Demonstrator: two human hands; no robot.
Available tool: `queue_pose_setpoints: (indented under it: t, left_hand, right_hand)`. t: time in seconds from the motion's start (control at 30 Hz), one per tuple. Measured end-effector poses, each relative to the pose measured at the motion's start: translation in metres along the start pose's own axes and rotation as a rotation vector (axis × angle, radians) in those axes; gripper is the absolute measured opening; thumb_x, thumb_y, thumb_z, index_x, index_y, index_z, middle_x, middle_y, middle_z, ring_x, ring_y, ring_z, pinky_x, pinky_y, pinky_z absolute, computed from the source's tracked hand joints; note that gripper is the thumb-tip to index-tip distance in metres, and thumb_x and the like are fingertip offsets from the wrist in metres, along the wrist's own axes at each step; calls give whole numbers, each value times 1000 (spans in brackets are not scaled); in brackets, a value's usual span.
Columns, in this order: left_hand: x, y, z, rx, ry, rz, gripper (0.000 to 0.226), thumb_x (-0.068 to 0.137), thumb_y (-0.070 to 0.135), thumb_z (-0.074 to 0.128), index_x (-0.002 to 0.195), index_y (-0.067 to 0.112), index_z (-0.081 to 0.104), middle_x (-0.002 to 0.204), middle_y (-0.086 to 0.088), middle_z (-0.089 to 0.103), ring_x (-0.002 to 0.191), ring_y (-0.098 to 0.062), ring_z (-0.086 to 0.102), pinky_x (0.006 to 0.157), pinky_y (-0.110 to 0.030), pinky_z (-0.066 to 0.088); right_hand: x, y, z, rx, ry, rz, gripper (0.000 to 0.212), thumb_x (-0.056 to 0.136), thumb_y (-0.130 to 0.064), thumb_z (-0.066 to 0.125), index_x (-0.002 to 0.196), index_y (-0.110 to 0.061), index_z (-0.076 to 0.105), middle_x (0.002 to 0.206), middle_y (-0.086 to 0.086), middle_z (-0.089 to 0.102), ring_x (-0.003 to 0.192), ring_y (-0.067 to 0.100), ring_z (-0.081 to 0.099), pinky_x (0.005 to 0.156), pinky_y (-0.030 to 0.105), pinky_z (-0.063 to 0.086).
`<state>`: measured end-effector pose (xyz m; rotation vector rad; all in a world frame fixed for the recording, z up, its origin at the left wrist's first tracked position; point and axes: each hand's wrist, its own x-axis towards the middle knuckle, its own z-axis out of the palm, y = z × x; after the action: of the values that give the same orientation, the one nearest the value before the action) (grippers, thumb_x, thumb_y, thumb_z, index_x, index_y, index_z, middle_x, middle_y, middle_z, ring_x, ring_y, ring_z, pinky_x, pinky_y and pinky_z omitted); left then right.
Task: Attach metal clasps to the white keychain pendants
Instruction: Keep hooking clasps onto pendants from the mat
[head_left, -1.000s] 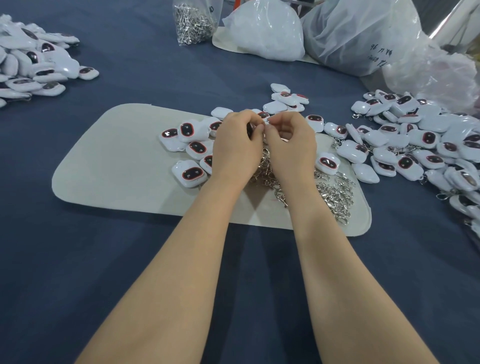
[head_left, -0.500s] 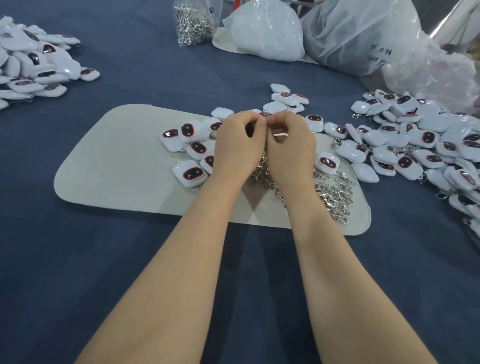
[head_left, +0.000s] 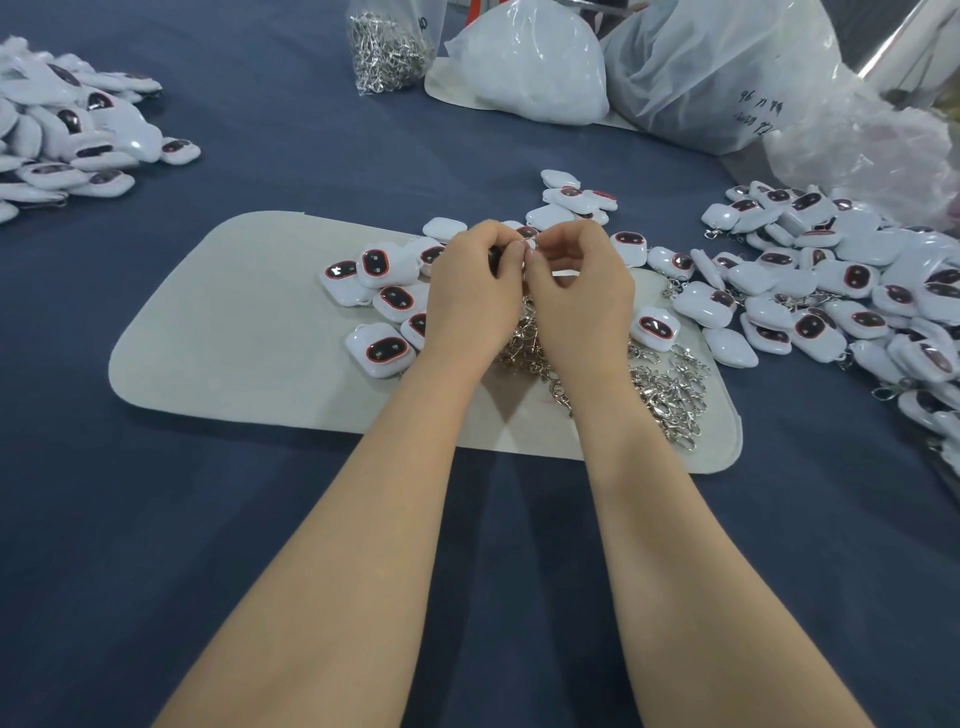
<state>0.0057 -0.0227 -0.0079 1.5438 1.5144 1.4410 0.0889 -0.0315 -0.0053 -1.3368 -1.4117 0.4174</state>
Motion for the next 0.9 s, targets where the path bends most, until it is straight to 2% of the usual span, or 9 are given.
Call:
queue_pose_setpoints:
  t: [0.2,0.33,0.47,0.6,0.8,0.9]
  left_hand:
    - [-2,0,0,32,-1,9,14,94,13,52,90,10,65,95,-2,66,87,-15,57,78,-25,44]
    - [-2,1,0,44,3,20,13,92,13,54,90,12,66,94,0,66,86,-14,56,77,-24,43]
    - [-2,-1,0,81,15,3,8,90,14,57,90,13,66,94,0,65,76,-10,52,70,-20,40]
    - [-3,1,0,64,9,-9,7,89,13,58,88,12,65,88,-1,64,76,-14,52,71,-25,42]
    - [-4,2,-1,83,11,-7,7,89,14,58,88,14,64,90,-1,64,76,-13,53,71,-24,42]
    - [-4,1,-1,101,8,-3,8,90,14,57,85,17,61,92,-1,63,77,-13,52,72,-25,43]
  right_hand:
    - [1,1,1,13,7,-9,14,86,-4,59,86,-16,52,77,-17,52,71,2,51,66,8,41]
    - [1,2,1,14,18,-7,16,86,-2,57,86,-17,52,78,-13,54,70,2,51,66,8,41]
    - [1,2,1,-4,12,-16,17,85,-1,55,87,-17,53,84,-7,57,71,0,51,67,6,40]
    - [1,2,0,6,9,-6,17,86,0,53,88,-17,54,85,-9,57,73,-2,52,67,5,40]
    - [1,3,1,-30,1,-15,15,85,-3,55,89,-18,53,88,-4,60,77,9,54,68,11,42]
    - [1,3,1,-43,-8,-18,12,84,-2,56,89,-13,56,86,-3,60,77,13,55,70,17,45]
